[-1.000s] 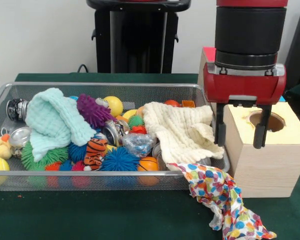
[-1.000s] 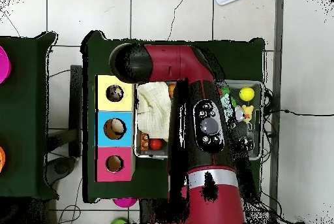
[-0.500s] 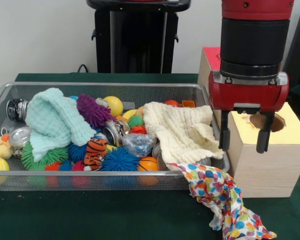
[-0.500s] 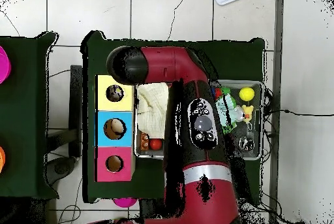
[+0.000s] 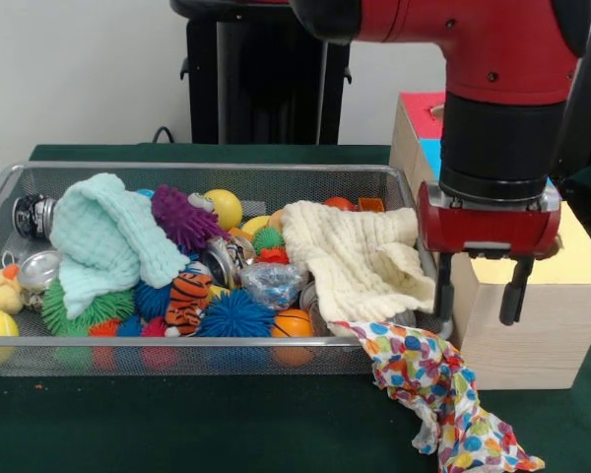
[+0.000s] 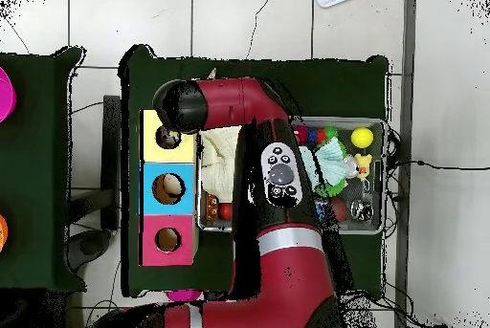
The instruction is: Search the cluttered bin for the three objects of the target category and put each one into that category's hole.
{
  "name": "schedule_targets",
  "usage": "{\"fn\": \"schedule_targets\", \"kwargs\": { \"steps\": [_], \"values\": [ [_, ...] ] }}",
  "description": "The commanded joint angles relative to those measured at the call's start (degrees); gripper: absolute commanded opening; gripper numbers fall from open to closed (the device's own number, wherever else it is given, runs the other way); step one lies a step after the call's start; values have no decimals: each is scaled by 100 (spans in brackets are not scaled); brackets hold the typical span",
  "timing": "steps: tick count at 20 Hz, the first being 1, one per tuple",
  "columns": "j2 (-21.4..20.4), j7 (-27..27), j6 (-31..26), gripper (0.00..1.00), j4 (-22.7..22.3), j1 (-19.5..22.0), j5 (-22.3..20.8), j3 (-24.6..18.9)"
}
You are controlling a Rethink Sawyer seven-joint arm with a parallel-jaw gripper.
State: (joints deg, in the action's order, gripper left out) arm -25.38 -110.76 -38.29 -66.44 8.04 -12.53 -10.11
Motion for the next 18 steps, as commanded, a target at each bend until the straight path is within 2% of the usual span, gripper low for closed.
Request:
{"fn": "schedule_targets", "kwargs": {
  "steps": [1, 12, 18],
  "values": [
    [315, 209, 181, 100, -599, 85, -443, -53],
    [325, 389, 343, 100, -705, 229, -757, -166],
    [366, 297, 434, 100, -702, 235, -863, -174]
  ]
}}
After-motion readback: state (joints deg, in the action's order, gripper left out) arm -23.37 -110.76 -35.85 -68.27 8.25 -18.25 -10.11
